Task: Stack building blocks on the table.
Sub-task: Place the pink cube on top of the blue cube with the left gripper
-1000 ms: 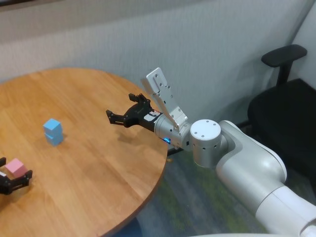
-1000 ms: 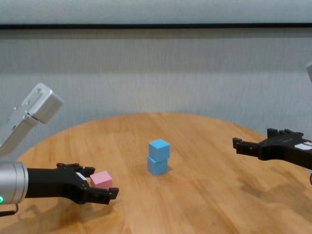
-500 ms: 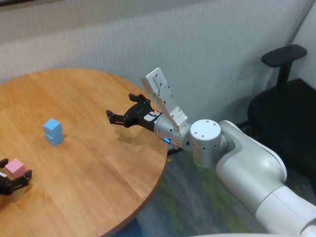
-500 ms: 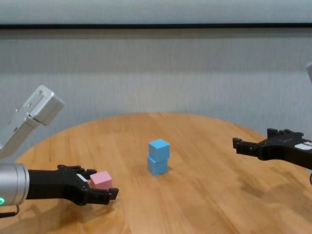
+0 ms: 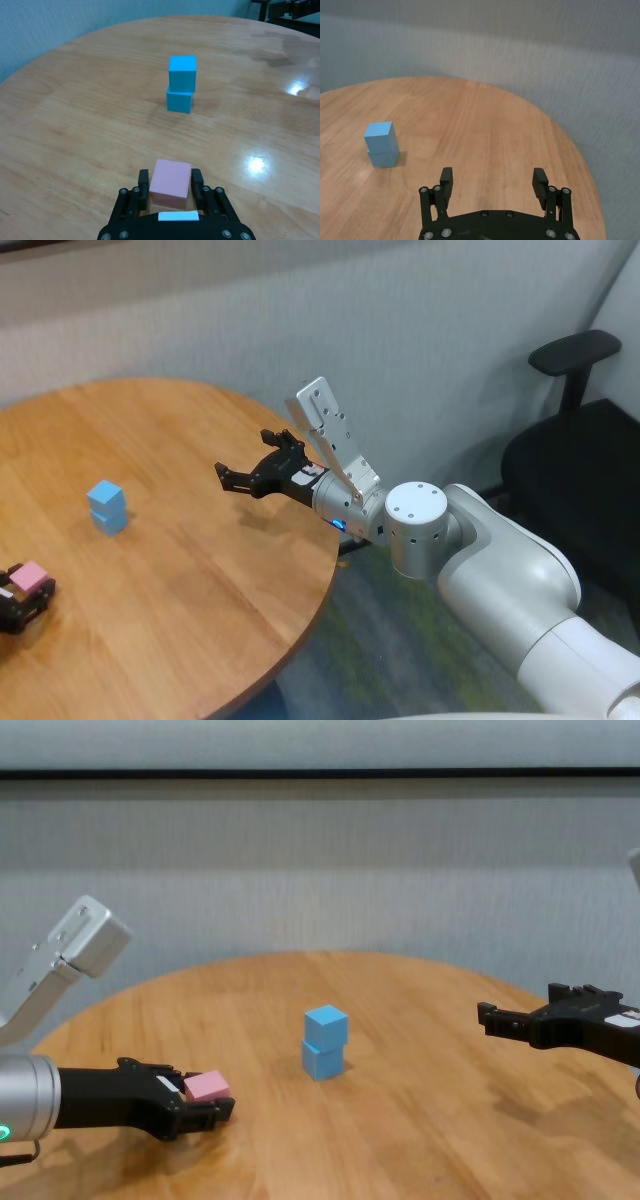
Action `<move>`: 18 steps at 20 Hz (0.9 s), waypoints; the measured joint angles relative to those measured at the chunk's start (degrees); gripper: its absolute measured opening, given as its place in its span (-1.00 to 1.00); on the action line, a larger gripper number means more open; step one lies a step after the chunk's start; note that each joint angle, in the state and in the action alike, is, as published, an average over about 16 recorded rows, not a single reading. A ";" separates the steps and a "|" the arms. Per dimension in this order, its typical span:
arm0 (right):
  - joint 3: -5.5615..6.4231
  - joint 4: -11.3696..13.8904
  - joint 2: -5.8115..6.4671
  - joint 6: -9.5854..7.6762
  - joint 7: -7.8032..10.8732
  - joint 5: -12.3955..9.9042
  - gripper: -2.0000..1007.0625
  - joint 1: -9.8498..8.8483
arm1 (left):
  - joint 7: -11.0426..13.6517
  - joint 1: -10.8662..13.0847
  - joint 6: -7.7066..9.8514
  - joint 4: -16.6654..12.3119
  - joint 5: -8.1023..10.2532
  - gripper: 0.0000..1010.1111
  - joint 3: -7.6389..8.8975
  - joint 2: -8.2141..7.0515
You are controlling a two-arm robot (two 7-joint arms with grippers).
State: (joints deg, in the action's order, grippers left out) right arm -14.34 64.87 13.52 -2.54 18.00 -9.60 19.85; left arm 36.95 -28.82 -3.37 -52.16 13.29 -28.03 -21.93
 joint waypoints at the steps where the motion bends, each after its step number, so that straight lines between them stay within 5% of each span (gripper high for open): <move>1: 0.00 0.00 0.00 0.00 0.00 0.00 0.99 0.00 | -0.02 -0.01 -0.04 0.04 -0.03 0.12 0.03 0.01; 10: 0.00 0.00 0.00 0.00 0.00 0.00 0.99 0.00 | -0.83 0.39 0.33 -1.57 -0.23 -0.19 0.52 -0.36; 18: 0.00 0.00 0.00 0.00 0.00 0.00 0.99 0.00 | -2.21 1.25 1.62 -7.42 -0.29 -0.21 1.28 -1.41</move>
State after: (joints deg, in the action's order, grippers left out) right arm -14.34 64.87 13.52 -2.55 18.00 -9.60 19.85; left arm 34.74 -27.57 -1.76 -59.58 13.01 -26.75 -23.34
